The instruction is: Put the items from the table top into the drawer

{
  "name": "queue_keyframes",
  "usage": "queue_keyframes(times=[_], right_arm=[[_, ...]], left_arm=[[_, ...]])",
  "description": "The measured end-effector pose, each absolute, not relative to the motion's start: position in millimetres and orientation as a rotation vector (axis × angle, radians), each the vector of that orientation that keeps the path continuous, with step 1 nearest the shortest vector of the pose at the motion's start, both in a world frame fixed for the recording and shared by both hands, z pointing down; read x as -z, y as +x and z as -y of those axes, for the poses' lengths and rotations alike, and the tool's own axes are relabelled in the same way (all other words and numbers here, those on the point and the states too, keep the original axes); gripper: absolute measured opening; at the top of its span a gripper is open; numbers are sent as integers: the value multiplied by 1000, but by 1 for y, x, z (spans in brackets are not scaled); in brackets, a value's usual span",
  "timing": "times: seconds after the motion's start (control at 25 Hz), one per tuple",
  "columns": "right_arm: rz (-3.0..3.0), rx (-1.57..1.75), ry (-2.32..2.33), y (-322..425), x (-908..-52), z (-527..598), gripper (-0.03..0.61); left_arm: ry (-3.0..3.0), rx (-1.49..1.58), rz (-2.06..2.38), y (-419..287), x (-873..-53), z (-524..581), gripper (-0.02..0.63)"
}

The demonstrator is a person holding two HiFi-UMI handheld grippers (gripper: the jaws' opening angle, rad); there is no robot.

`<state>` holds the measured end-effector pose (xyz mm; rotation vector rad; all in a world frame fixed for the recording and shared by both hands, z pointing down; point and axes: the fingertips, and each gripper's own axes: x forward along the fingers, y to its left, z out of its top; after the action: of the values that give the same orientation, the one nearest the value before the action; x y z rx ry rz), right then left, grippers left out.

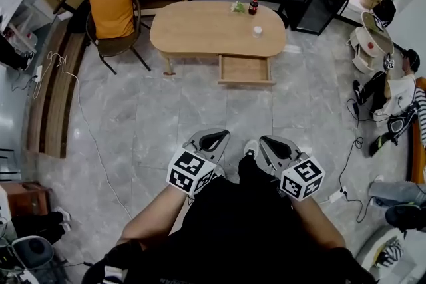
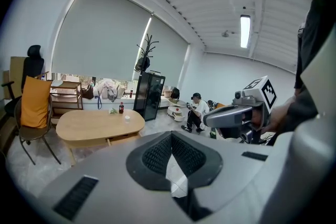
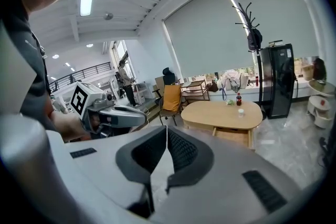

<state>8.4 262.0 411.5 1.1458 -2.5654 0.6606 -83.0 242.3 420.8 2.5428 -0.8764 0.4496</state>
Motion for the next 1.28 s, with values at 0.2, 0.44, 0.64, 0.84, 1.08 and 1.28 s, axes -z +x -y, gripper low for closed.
queue_keyframes(times=[0.2, 0.44, 0.64, 0.84, 1.08, 1.28], right_arm=[[2576, -664, 1106, 4, -417, -243, 3], [2617, -675, 1086, 8, -417, -191, 3], [2671, -625, 1084, 24, -399, -129, 3], [2677, -642, 1069, 53, -402, -76, 3], [2682, -624, 1010, 73, -414, -31, 3], [2683, -698, 1013, 80, -428, -13, 3]], left_arm=[[2492, -445, 906, -88, -431, -226, 2], [2487, -486, 942, -85, -430, -191, 2], [2503, -498, 990, -74, -416, -134, 2], [2487, -520, 1023, -51, -415, -79, 2], [2459, -560, 1050, -29, -425, -36, 2], [2456, -599, 1027, -16, -429, -23, 2]])
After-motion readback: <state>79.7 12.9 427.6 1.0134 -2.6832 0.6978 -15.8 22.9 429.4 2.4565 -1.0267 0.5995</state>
